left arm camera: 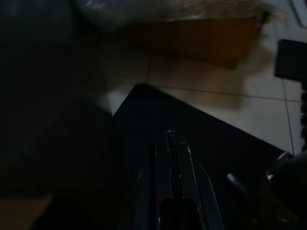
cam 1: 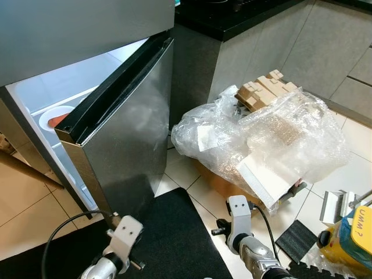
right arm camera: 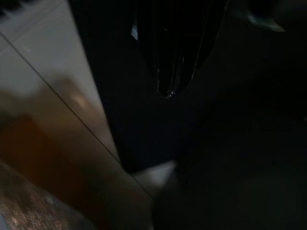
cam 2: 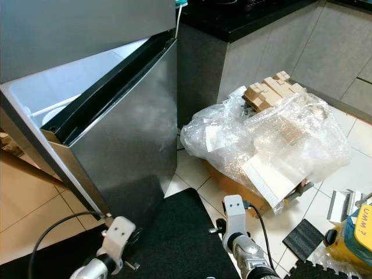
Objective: Restocking fridge
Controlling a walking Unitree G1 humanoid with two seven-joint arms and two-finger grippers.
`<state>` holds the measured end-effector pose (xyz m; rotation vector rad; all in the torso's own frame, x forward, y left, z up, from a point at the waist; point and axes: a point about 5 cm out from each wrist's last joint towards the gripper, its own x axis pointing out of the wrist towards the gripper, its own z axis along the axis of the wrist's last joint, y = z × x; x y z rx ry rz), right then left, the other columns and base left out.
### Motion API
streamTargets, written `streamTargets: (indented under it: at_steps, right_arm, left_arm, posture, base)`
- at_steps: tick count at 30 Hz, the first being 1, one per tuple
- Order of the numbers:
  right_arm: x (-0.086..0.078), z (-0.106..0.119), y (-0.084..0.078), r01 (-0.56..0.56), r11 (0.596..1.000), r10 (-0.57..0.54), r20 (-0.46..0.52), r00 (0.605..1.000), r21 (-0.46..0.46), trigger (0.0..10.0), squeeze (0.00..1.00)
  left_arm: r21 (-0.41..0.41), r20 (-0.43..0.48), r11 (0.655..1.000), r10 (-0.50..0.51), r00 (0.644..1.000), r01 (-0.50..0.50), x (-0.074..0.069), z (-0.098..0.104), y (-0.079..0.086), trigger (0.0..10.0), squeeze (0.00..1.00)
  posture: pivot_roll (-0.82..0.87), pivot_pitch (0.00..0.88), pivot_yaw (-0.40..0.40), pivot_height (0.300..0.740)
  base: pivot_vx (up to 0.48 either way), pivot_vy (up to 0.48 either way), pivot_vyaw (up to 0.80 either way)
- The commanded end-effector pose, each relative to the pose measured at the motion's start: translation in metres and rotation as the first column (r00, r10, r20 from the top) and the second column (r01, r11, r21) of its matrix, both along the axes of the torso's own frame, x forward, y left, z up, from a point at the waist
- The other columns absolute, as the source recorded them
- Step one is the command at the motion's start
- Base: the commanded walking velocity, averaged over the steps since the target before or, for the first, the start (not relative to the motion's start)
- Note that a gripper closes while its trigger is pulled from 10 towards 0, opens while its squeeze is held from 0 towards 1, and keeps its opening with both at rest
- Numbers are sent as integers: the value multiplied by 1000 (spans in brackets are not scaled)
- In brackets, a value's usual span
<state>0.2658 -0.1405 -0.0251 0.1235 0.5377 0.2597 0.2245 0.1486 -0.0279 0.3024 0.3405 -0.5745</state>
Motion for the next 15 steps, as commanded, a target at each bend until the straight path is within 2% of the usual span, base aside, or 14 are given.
streamTargets:
  at_steps: [1, 3, 7, 13, 15]
  right_arm:
    - [5, 7, 6, 1, 998, -4, 49, 999, 58, 10000, 0]
    - [10, 15, 15, -45, 993, 33, 102, 994, 113, 10000, 0]
    - [13, 19, 20, -76, 989, 60, 128, 990, 125, 10000, 0]
    - [13, 18, 18, -73, 990, 57, 125, 990, 121, 10000, 0]
    - [12, 18, 18, -72, 990, 57, 125, 990, 122, 10000, 0]
  left_arm:
    - [10, 20, 999, -45, 999, 45, 5, 3, -13, 10000, 0]
    - [7, 78, 998, -65, 995, 64, 19, 14, -20, 10000, 0]
    - [19, 165, 996, -90, 982, 88, 39, 34, -22, 10000, 0]
    - [32, 218, 997, -81, 973, 76, 55, 49, -15, 10000, 0]
    - [32, 222, 996, -83, 971, 77, 56, 51, -13, 10000, 0]
  posture:
    - [-85, 106, -31, 740]
    - [-88, 104, -31, 740]
    - [-91, 99, -36, 740]
    - [-89, 96, -43, 740]
    - [-89, 96, -43, 740]
  base:
    - [0, 0, 0]
    - [0, 0, 0]
    - [0, 0, 0]
    - [0, 0, 0]
    - [0, 0, 0]
